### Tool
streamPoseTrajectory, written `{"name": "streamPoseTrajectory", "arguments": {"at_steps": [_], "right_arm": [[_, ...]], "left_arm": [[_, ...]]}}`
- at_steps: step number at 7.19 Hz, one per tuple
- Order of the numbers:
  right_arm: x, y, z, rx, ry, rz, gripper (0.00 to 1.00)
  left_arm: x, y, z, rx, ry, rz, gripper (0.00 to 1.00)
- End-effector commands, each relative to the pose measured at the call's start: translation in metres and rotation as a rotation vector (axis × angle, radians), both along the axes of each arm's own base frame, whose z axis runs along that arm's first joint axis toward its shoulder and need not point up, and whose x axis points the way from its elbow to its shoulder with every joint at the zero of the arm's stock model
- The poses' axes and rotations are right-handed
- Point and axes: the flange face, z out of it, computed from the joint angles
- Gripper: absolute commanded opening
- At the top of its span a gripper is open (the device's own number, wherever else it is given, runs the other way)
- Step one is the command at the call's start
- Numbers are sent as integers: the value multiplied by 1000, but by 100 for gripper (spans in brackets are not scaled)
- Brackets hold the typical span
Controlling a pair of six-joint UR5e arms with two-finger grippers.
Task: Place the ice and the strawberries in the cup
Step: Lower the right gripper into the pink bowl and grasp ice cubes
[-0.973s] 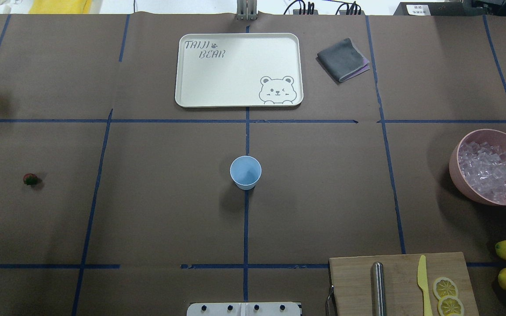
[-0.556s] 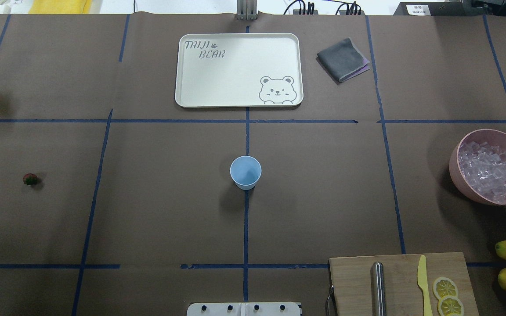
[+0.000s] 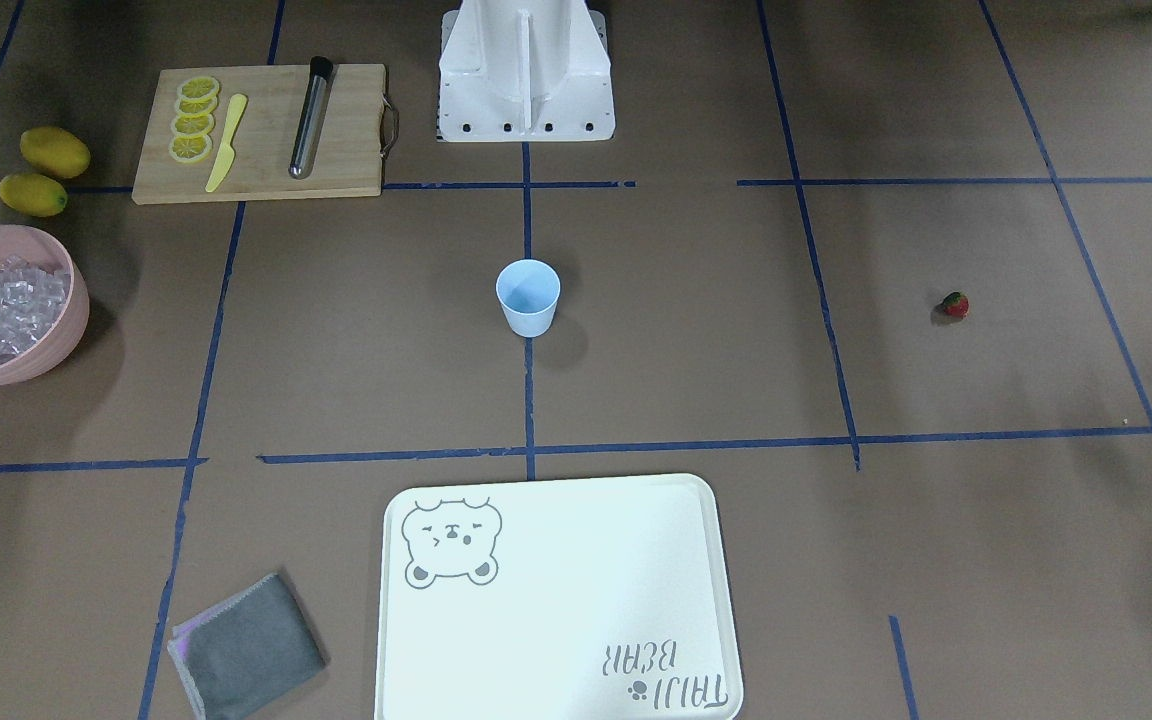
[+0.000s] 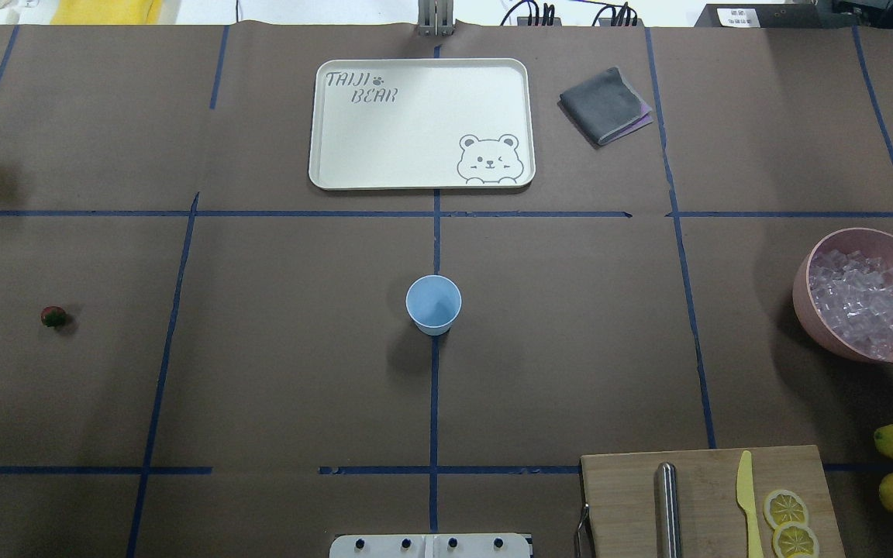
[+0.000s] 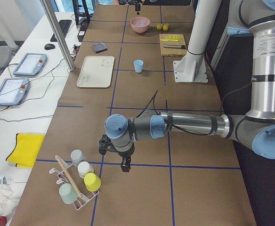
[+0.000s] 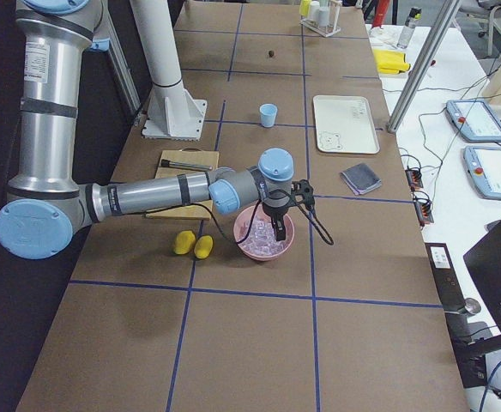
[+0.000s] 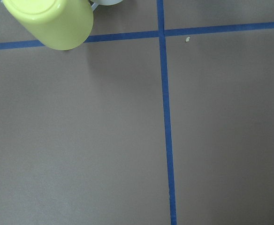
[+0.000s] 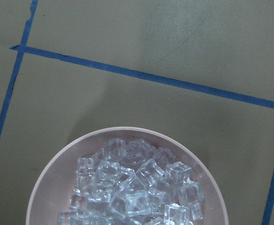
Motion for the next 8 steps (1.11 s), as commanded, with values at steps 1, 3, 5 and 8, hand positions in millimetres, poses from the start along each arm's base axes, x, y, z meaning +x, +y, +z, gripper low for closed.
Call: {"name": "streamPoseTrajectory", "arguments": {"at_steps": [1, 3, 5, 8], "right_arm": [[-6, -1, 7, 13, 2, -4, 99], [-29, -2, 26, 13, -44, 58, 99], [-38, 4, 29, 2, -55, 67, 98], [-53, 11, 40, 11, 3, 55, 92]], "left_arm": [[0, 0, 0, 1, 0, 0, 100], [0, 0, 0, -1, 0, 0, 100], [0, 0, 0, -1, 0, 0, 100], [0, 0, 1, -3, 0, 0, 100]]}}
